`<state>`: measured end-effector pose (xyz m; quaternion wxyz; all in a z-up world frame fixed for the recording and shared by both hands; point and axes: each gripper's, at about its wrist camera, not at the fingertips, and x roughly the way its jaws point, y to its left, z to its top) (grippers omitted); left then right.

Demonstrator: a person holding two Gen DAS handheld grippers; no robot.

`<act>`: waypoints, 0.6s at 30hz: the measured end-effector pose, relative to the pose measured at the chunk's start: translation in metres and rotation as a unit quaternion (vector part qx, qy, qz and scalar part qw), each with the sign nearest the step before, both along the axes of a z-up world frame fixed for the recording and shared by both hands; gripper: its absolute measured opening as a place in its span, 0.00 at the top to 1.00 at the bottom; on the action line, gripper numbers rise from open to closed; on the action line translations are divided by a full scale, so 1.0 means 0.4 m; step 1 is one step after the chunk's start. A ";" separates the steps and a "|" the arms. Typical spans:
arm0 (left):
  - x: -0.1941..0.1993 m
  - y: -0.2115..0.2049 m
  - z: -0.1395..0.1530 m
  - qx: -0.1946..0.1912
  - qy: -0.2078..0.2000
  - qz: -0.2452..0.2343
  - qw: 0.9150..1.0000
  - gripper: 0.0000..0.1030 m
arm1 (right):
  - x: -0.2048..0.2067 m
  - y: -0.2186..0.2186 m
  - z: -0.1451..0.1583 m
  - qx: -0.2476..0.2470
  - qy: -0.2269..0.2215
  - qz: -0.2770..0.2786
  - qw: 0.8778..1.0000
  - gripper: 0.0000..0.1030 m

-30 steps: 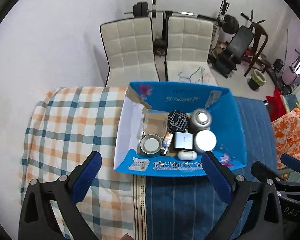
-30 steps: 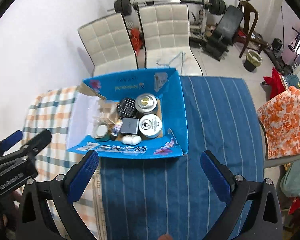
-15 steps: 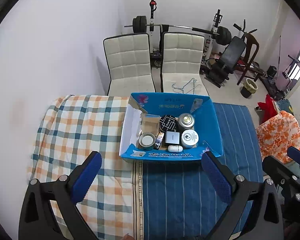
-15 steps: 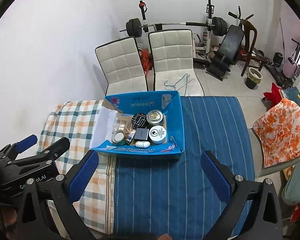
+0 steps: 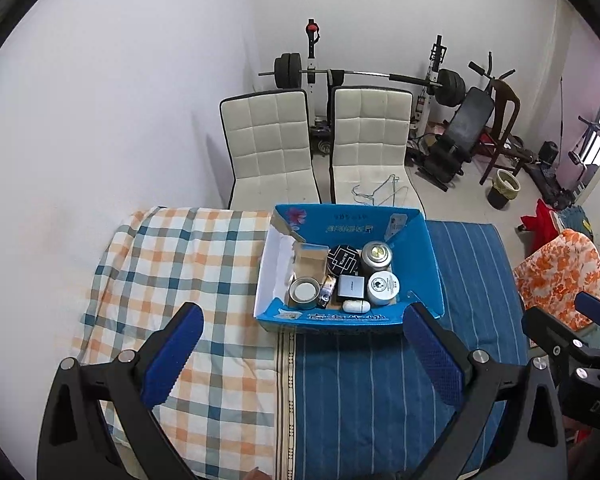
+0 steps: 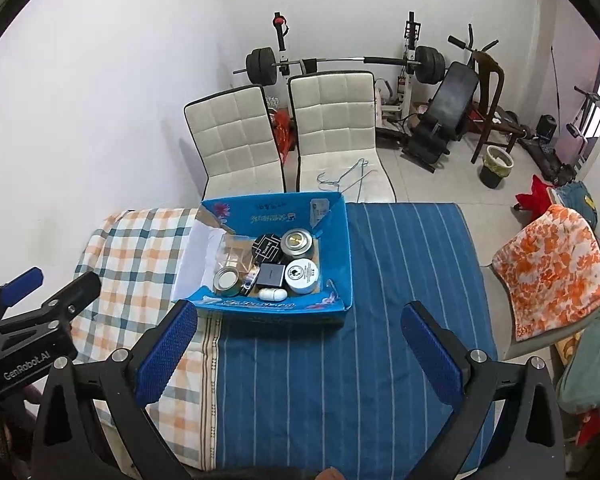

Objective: Organize rigid objects

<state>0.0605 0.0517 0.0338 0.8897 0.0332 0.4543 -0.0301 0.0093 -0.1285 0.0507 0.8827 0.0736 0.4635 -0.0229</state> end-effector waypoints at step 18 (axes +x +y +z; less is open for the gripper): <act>-0.028 0.011 0.021 0.000 -0.008 0.012 1.000 0.01 | -0.004 -0.017 0.011 -0.023 -0.015 -0.016 1.000 0.00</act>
